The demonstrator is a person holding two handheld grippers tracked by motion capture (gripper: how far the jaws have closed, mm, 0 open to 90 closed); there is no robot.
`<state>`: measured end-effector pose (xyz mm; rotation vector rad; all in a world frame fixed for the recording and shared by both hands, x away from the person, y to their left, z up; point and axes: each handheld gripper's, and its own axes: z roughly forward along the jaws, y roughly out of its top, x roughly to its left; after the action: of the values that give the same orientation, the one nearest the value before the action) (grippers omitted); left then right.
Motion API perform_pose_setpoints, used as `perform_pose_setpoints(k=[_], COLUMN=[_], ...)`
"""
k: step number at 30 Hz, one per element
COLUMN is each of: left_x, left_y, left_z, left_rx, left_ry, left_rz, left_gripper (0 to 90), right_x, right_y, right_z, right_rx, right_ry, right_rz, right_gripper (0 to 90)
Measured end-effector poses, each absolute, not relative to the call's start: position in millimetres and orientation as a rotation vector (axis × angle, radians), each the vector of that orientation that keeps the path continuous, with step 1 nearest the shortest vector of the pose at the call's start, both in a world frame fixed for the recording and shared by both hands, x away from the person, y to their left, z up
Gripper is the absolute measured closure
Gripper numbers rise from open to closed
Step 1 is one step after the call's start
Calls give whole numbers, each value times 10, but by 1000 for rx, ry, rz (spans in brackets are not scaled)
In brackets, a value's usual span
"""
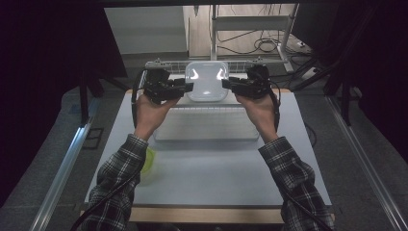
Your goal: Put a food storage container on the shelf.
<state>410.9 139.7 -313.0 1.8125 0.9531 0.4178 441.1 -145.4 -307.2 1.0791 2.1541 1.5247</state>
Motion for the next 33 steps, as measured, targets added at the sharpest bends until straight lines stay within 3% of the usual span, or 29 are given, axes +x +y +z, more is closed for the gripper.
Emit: perform_pose_setpoints(k=[17, 33], left_x=[4252, 4410], left_y=[1334, 1371], left_z=[-3192, -3174], left_rx=[1851, 1798], left_ry=[961, 992], left_rz=[507, 444], left_gripper=[422, 380], right_x=[4499, 4620], right_y=[-1385, -1374], right_z=[-3107, -3148], right_rx=[1059, 1110], right_ry=[2126, 2087], right_rz=[1477, 1501], right_gripper=[562, 523])
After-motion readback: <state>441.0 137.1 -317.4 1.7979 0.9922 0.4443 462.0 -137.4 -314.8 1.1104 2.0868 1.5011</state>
